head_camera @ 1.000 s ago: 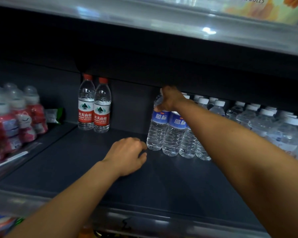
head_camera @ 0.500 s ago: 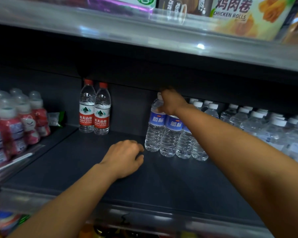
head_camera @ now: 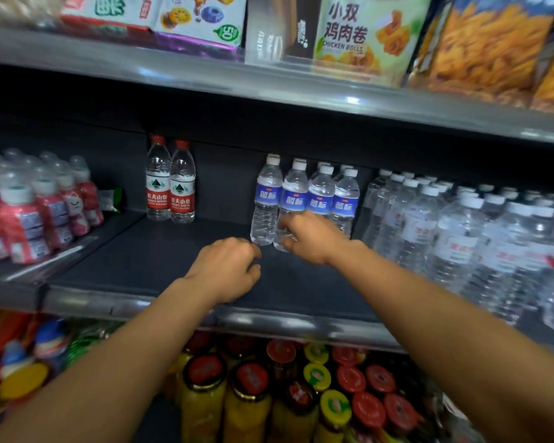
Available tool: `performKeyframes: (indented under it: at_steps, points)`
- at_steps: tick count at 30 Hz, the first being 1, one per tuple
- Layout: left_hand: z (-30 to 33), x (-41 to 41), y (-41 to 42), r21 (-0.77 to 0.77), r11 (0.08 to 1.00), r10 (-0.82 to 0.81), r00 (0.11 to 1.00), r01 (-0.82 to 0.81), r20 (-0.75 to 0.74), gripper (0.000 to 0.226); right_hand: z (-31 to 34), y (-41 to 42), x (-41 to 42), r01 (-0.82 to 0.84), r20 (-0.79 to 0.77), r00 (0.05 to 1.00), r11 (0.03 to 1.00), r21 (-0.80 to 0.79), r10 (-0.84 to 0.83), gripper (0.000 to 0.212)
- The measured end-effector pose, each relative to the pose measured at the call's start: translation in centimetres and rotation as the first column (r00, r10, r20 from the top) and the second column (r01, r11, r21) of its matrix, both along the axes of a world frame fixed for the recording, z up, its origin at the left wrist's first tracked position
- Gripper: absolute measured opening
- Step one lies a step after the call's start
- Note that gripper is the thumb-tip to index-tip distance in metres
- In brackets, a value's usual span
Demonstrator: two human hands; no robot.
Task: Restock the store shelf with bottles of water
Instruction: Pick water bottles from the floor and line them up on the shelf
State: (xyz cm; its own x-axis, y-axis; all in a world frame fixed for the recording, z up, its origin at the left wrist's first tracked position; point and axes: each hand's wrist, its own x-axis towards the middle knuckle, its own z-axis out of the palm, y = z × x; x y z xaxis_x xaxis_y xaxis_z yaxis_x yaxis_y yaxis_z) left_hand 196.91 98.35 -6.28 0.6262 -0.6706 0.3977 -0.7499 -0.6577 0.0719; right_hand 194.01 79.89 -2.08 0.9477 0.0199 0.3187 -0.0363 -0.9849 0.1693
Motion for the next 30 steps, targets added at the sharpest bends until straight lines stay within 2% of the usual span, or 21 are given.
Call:
performKeyframes:
  at_steps: [5, 9, 13, 16, 23, 28, 30]
  points:
    - [-1.6, -7.5, 1.4, 0.026, 0.999, 0.021, 1.000, -0.021, -0.015, 0.029, -3.7, 2.9, -9.8, -0.053, -0.013, 0.998, 0.990, 0.129, 0.055, 0.035]
    - [-3.9, -13.5, 2.7, 0.017, 1.000, -0.013, 0.999, 0.014, -0.044, 0.025, -8.0, 5.2, -17.8, -0.084, 0.045, 0.996, 0.960, 0.267, 0.075, 0.036]
    - [-7.7, -19.5, 3.9, 0.044, 0.999, -0.009, 0.993, 0.014, -0.115, 0.027, -13.6, 6.6, -24.7, -0.056, 0.053, 0.998, 0.921, 0.386, 0.038, 0.038]
    - [-11.7, -23.5, 4.6, 0.066, 0.997, -0.032, 0.984, 0.044, -0.174, 0.016, -18.7, 7.4, -28.8, -0.005, 0.016, 1.000, 0.889, 0.458, -0.003, 0.034]
    - [-23.6, -28.4, 5.6, 0.103, 0.986, -0.068, 0.886, 0.129, -0.459, 0.010, -31.0, 10.5, -34.3, 0.133, -0.096, 0.991, 0.695, 0.706, -0.092, 0.028]
    - [-32.4, -30.5, 7.4, 0.145, 0.984, 0.015, 0.770, 0.102, -0.638, 0.016, -39.0, 12.9, -36.3, 0.302, -0.282, 0.952, 0.536, 0.789, -0.121, 0.036]
    - [-35.4, -30.9, 8.4, 0.202, 0.974, 0.068, 0.719, 0.102, -0.692, 0.016, -41.6, 13.7, -36.8, 0.358, -0.338, 0.931, 0.507, 0.784, -0.134, 0.033]
